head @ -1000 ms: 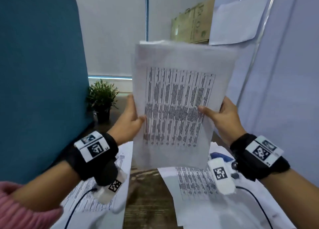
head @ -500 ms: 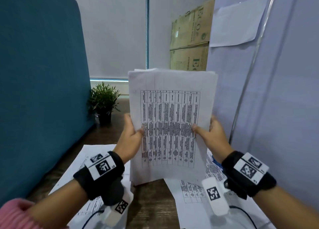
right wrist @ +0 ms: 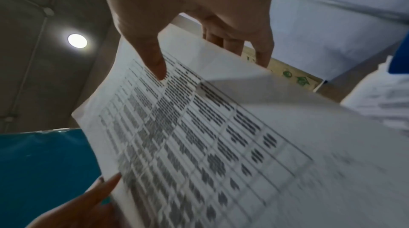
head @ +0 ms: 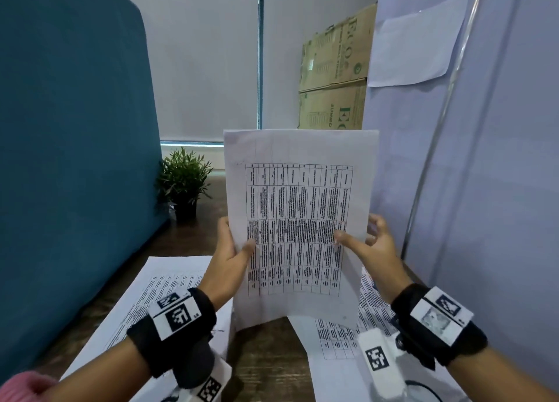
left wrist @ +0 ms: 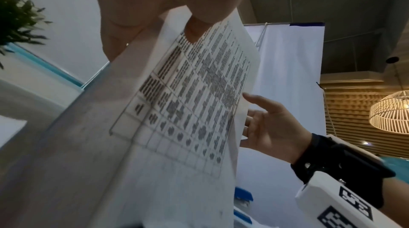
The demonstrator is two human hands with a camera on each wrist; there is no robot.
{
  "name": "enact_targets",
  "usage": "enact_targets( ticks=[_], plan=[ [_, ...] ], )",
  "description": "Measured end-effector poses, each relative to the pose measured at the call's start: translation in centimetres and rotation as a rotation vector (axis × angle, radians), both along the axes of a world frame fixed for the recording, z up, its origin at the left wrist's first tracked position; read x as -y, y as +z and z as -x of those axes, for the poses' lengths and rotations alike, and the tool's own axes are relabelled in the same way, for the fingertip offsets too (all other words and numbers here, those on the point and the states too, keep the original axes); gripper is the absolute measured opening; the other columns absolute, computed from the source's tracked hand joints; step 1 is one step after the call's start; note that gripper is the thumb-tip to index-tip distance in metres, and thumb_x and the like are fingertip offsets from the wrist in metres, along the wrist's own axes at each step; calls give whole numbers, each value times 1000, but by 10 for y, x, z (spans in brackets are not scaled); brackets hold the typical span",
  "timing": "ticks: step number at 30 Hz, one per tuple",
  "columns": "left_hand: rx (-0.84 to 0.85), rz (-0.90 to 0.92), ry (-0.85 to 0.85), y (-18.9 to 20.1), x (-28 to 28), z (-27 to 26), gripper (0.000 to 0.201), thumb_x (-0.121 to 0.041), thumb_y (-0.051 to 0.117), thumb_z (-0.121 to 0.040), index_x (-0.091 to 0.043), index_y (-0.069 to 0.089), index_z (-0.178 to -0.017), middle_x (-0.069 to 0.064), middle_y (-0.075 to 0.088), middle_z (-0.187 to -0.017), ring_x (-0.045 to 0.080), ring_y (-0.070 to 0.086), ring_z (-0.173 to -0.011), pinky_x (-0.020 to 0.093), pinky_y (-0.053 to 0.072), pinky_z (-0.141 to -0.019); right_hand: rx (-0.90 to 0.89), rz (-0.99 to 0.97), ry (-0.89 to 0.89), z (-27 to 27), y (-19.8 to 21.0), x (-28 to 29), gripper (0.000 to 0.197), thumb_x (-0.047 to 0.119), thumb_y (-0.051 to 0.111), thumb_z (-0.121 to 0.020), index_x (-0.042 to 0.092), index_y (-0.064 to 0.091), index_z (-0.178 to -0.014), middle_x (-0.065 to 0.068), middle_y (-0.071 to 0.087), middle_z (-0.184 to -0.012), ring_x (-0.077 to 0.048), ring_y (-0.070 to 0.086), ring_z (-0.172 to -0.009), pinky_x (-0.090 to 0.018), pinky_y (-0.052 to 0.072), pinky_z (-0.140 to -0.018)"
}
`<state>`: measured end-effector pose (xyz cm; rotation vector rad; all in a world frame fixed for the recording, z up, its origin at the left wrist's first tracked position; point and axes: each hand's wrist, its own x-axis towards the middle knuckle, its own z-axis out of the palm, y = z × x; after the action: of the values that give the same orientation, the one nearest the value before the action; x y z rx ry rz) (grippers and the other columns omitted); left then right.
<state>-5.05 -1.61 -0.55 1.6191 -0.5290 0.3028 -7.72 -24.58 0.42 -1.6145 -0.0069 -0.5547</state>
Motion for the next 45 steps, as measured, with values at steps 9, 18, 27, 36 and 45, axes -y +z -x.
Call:
enact_targets(
  ticks=[9, 18, 27, 36, 45],
  plan=[
    [138, 61, 32, 55, 3, -8, 22, -17, 42, -97, -38, 40, -104, -16, 56, -109, -2, 57, -101, 29, 47, -90, 125, 73, 36, -5, 46, -2, 23, 6, 61, -87, 19, 55, -106, 4, 66, -100, -15, 65, -93, -36, 53, -89],
    [67, 137, 104, 43, 6, -3, 12, -13, 42, -98, -21, 44, -106, -10, 59, -103, 7, 60, -98, 23, 49, -79, 154, 197, -94, 0, 26, -9, 21, 18, 61, -89, 26, 52, -107, 6, 65, -106, -13, 63, -101, -39, 49, -98],
    [13, 139, 32, 39, 5, -2, 22, -9, 45, -96, -30, 49, -103, -15, 61, -104, -4, 60, -96, 19, 50, -82, 126, 232, -110, -3, 23, -5, 27, 16, 60, -90, 18, 52, -116, 0, 63, -116, -16, 60, -109, -40, 47, -101],
    [28, 118, 14, 26, 1, -3, 35, -2, 47, -92, -20, 46, -123, -18, 60, -106, -12, 61, -92, 8, 51, -74, -109, 377, -111, -1, 4, 56, 16, 8, 53, -92, 23, 56, -89, 7, 62, -87, 4, 60, -76, -17, 46, -69],
    [64, 128, 24, 20, 4, -4, 35, -1, 46, -94, -16, 46, -125, -21, 58, -104, -15, 61, -89, 4, 49, -71, -868, 1214, -152, -33, -39, 104, 49, 42, 62, -85, 2, 61, -113, -11, 66, -109, -26, 61, -96, -32, 48, -80]
  ],
)
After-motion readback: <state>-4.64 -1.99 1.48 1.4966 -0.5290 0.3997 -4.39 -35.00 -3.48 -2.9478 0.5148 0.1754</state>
